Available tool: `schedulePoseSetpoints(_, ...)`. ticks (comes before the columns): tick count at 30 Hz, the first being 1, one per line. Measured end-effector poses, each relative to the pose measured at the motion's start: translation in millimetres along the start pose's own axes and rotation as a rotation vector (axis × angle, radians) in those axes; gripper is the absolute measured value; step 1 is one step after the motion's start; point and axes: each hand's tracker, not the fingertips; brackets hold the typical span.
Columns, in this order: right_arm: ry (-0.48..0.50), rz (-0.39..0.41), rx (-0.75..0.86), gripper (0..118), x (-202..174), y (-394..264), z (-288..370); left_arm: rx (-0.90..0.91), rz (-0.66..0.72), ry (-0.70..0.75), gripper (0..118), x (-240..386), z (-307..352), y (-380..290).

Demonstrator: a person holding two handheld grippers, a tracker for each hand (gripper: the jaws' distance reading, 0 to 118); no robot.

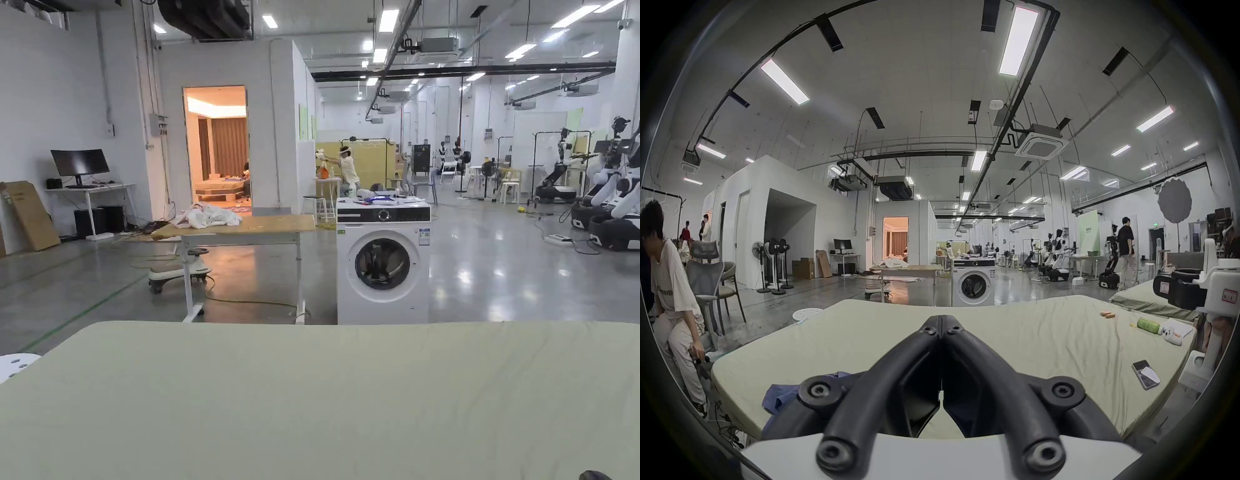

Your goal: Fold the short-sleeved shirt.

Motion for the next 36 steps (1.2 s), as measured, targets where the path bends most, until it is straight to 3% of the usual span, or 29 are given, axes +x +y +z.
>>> schedulePoseSetpoints(19,-0.027,0.03,0.005,0,0.7,-4.2,2.0,0.004,-0.036,0.009,0,7.4,1.3,0.0)
schedulePoseSetpoints(26,-0.037,0.072,-0.02,0,2.2,-11.9,8.0,-0.043,-0.033,0.004,0,-0.2,0.7,-5.6)
schedulePoseSetpoints(28,-0.048,0.106,-0.02,0,2.0,-9.9,7.9,-0.022,-0.112,0.031,0,4.0,0.1,-4.5)
schedulePoseSetpoints(29,-0.078,0.193,-0.016,0,-1.5,-8.3,8.2,-0.014,-0.171,0.038,0,7.6,-0.4,-5.2)
schedulePoseSetpoints(30,-0.098,0.366,0.008,0,-10.6,-10.0,9.8,-0.007,-0.298,0.057,0,15.7,-1.8,-12.3)
schedulePoseSetpoints(32,-0.089,0.73,0.027,0,-27.7,-22.3,12.6,-0.026,-0.712,0.099,0,35.3,-6.2,-44.5)
schedulePoseSetpoints(34,-0.063,1.041,0.014,0,-40.0,-40.8,15.2,-0.069,-1.082,0.058,0,39.7,-6.0,-83.4)
schedulePoseSetpoints(36,0.015,1.327,0.001,0,-47.9,-69.4,16.8,-0.141,-1.359,-0.001,0,40.7,-4.4,-117.9)
